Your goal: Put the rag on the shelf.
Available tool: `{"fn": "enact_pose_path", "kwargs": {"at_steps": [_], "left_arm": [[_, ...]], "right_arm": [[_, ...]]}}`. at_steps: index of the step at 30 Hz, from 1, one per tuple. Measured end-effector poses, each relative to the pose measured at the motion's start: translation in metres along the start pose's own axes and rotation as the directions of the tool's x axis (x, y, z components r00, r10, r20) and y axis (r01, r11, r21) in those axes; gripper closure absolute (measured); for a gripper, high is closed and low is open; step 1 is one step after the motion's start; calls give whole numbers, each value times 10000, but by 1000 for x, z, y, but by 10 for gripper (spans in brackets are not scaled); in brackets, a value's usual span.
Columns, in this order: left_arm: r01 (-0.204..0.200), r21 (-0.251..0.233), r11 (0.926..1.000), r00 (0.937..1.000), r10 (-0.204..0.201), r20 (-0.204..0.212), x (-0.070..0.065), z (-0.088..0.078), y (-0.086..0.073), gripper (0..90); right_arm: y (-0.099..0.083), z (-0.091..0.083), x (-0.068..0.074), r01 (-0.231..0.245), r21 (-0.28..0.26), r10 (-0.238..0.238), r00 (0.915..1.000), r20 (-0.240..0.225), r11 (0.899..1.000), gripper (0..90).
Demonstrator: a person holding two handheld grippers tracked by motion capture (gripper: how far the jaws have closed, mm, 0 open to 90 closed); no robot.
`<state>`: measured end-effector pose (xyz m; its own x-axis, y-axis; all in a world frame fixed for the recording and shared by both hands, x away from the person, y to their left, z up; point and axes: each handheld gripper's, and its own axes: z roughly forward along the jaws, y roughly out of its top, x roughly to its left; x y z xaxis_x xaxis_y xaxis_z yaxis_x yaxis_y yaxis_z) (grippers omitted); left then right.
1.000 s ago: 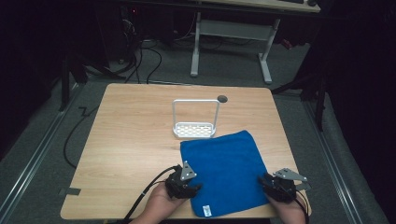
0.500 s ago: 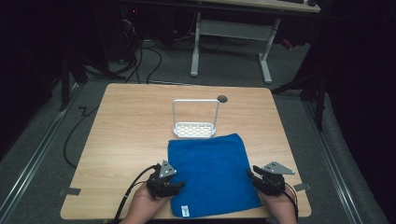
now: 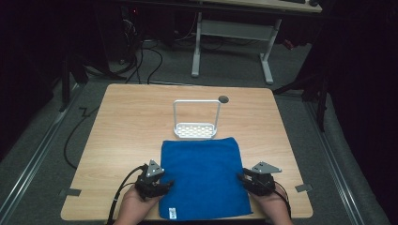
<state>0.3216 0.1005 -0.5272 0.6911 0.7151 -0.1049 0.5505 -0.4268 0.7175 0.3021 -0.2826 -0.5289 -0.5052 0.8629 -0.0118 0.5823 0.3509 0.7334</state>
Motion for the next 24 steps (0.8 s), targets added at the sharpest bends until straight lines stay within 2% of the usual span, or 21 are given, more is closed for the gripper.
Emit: {"fn": "enact_pose_path", "kwargs": {"at_steps": [6, 9, 12, 20, 24], "left_arm": [[-38, 69, 10000, 10000, 38, -22, 3, 2, 3, 468], [7, 62, 10000, 10000, -7, -23, 4, 2, 4, 469], [-56, -256, 9997, 10000, 55, -29, 6, 0, 8, 468], [-61, -1137, 9935, 9977, -17, -684, 14, 0, 18, 469], [-33, -1206, 9927, 9955, -81, -945, 20, 3, 23, 466]], "right_arm": [[-4, -5, 7, 103, 12, -103, 9999, -31, 9999, 642], [-6, -9, 7, 195, -275, -192, 9998, 109, 9994, 620], [-7, -14, 3, 20, -609, -4, 9996, 266, 9981, 598], [-14, -23, -8, -298, -914, 363, 9969, 703, 9954, 612], [-15, -27, -11, -640, -1026, 725, 9940, 817, 9927, 626]]}}
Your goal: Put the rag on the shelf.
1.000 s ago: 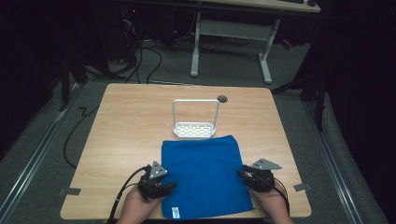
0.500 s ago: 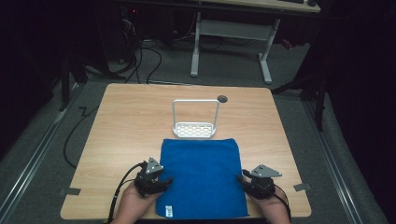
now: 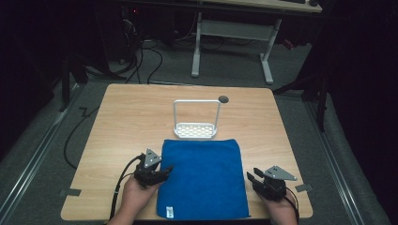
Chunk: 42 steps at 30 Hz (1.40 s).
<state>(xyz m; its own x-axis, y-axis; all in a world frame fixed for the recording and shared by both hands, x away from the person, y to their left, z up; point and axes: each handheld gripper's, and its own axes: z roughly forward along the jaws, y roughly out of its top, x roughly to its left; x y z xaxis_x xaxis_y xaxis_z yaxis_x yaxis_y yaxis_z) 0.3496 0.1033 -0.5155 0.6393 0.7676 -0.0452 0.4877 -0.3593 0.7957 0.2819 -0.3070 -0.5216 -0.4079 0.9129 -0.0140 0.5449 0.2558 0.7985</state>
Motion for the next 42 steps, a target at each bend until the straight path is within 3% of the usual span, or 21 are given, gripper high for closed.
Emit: {"fn": "enact_pose_path", "kwargs": {"at_steps": [9, 15, 18, 25, 30, 36, 42], "left_arm": [[476, 296, 9984, 9979, -462, -457, 23, 26, 19, 470], [586, 192, 9981, 9964, -572, -631, 36, 39, 32, 475], [824, -161, 9965, 9946, -832, -615, 43, 43, 32, 493], [978, 285, 9948, 9931, -957, -672, 56, 63, 40, 549], [998, 561, 9934, 9930, -959, -687, 59, 73, 42, 571], [1279, 651, 9897, 9905, -1241, -590, 63, 75, 40, 594], [920, 649, 9936, 9938, -875, -684, 55, 77, 41, 675]], "right_arm": [[3, -1, -3, 208, -266, -209, 9998, -11, 9994, 601], [3, -1, -3, 88, -193, -88, 10000, -21, 9998, 564], [4, 1, -4, -48, -137, 48, 10000, -41, 9999, 537], [18, 10, -4, -92, -300, 90, 10000, -40, 9995, 514], [36, 21, -2, -7, -440, 8, 10000, 20, 9990, 520], [58, 36, -1, 37, -302, -24, 9991, 418, 9995, 537], [73, 57, -8, -288, 106, 281, 9975, 651, 9995, 627]]}}
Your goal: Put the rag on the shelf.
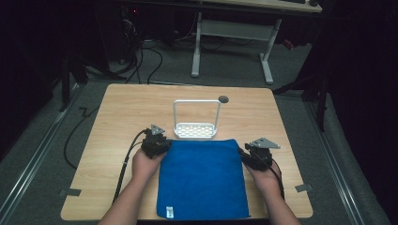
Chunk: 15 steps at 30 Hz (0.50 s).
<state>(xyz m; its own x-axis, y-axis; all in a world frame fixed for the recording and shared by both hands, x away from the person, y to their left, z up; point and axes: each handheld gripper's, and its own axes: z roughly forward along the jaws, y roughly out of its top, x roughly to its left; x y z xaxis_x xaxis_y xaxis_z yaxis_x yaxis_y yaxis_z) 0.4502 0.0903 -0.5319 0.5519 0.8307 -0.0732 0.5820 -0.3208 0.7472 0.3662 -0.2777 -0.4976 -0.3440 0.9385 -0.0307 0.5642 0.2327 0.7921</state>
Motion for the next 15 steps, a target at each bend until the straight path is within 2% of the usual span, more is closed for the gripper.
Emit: {"fn": "enact_pose_path", "kwargs": {"at_steps": [3, 8, 15], "left_arm": [[-51, -124, 9999, 9999, 50, -112, -2, 0, -2, 720], [194, -210, 9996, 9998, -194, 38, 0, 0, -3, 787], [143, -202, 9997, 9998, -140, 152, -1, -1, -4, 850]], "right_arm": [[4, 14, -4, -260, 198, 259, 9997, 28, 9995, 631], [9, 36, -8, -502, 533, 496, 9987, 120, 9973, 630], [12, 60, -14, -1021, 884, 1014, 9948, 124, 9908, 616]]}}
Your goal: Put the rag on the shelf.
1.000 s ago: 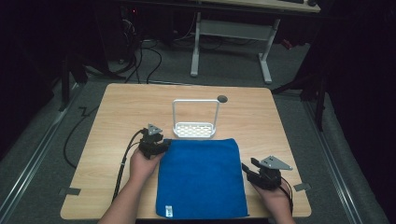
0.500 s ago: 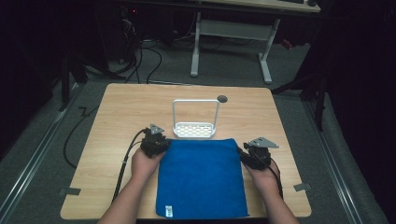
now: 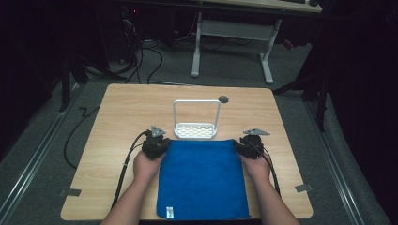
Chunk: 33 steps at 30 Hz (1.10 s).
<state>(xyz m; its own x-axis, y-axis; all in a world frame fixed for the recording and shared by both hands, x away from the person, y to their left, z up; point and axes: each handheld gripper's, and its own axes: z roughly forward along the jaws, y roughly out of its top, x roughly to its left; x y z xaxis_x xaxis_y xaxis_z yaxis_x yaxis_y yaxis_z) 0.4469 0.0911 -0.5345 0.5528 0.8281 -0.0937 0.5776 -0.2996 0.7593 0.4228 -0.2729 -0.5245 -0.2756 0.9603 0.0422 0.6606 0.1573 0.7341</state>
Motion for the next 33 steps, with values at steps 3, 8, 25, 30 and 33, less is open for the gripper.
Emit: {"fn": "enact_pose_path", "kwargs": {"at_steps": [3, 8, 25, 30, 33], "left_arm": [[120, -83, 9999, 9999, -119, 92, 2, 0, 0, 860], [162, -25, 9999, 9998, -161, 100, 2, 0, 0, 865], [-195, -379, 9991, 9996, 203, 215, -8, -10, -3, 873], [-447, -1145, 9924, 9989, 462, 111, -14, -28, -4, 873], [-426, -1576, 9866, 9988, 460, 180, -19, -40, -5, 873]], "right_arm": [[0, 4, 0, 49, 153, -49, 10000, -33, 9999, 613], [0, 5, 5, 522, 168, -525, 9985, 142, 9985, 726], [-6, -23, 16, 684, -1398, -718, 9972, -193, 9878, 886], [-20, -46, 24, 807, -2490, -910, 9954, -304, 9651, 886], [-28, -54, 25, 730, -2561, -889, 9947, -511, 9639, 885]]}}
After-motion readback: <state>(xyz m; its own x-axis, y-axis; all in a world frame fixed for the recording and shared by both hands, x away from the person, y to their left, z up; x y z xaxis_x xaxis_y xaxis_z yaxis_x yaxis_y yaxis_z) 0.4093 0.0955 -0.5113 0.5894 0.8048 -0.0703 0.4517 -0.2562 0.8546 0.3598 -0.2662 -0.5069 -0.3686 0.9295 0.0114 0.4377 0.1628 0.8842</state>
